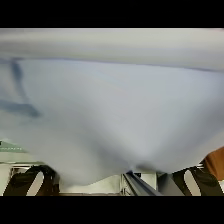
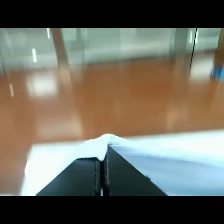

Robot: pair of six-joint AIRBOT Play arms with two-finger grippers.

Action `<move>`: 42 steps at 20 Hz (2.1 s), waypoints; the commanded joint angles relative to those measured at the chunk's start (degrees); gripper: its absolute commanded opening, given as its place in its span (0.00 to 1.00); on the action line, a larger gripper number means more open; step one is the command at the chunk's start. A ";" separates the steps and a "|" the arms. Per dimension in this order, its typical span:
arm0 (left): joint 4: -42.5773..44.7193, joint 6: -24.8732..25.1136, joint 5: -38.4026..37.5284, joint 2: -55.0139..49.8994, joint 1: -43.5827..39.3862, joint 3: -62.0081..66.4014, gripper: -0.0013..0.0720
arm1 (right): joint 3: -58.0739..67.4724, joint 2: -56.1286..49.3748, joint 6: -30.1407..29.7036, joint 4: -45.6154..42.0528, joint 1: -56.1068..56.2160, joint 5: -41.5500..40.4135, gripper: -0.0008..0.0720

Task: Fold the shirts.

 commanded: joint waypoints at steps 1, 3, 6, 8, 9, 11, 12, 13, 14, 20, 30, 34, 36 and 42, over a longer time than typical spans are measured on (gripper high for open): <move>2.75 -3.65 4.00 -2.89 -1.73 -14.01 0.05 | -16.46 -0.79 -1.75 1.84 0.02 -5.49 0.04; 1.38 -5.31 8.59 -8.09 -1.73 -19.85 0.05 | -24.85 -4.90 -4.48 4.04 0.02 -10.58 0.04; -1.66 -5.31 13.97 -19.12 -1.73 -22.69 0.05 | -31.71 -15.74 -7.15 6.25 0.02 -18.73 0.04; -3.58 -5.35 19.06 -27.26 -1.73 -22.58 0.05 | -31.67 -25.33 -9.49 10.19 0.02 -24.70 0.04; -4.63 -6.64 22.12 -31.26 -1.73 -22.38 0.05 | -30.99 -30.40 -10.45 12.74 0.04 -27.65 0.04; -7.43 -8.90 26.93 -38.62 -1.73 -21.62 0.05 | -27.47 -40.35 -10.91 14.64 1.46 -32.00 0.04; -8.83 -9.68 28.61 -42.23 -1.73 -20.76 0.05 | -24.74 -44.92 -10.60 14.64 2.69 -33.55 0.04; -10.73 -9.84 29.77 -46.12 -1.73 -19.39 0.05 | -21.27 -49.66 -8.94 14.67 4.13 -35.01 0.04; -12.59 -9.84 30.03 -49.68 -1.73 -17.75 0.05 | -17.46 -54.07 -7.08 14.67 5.29 -36.17 0.04; -21.73 -6.71 22.16 -60.70 -0.83 -9.09 0.05 | -5.68 -66.01 -3.82 14.43 6.27 -26.36 0.04; -14.16 5.95 -13.55 -60.57 7.10 -8.17 0.05 | -12.61 -63.17 -6.49 6.25 4.35 -7.04 0.04; -13.07 5.95 -14.49 -61.31 7.08 -14.69 0.18 | -18.38 -63.17 -6.08 4.68 6.73 -11.78 0.15; -11.63 5.38 -17.92 -62.16 7.26 -14.05 0.97 | -16.55 -63.10 -5.79 4.70 6.54 -9.14 0.87; -10.32 3.72 -16.48 -50.75 13.18 -21.22 0.98 | -18.73 -50.38 -5.70 -3.06 -2.32 -4.96 0.87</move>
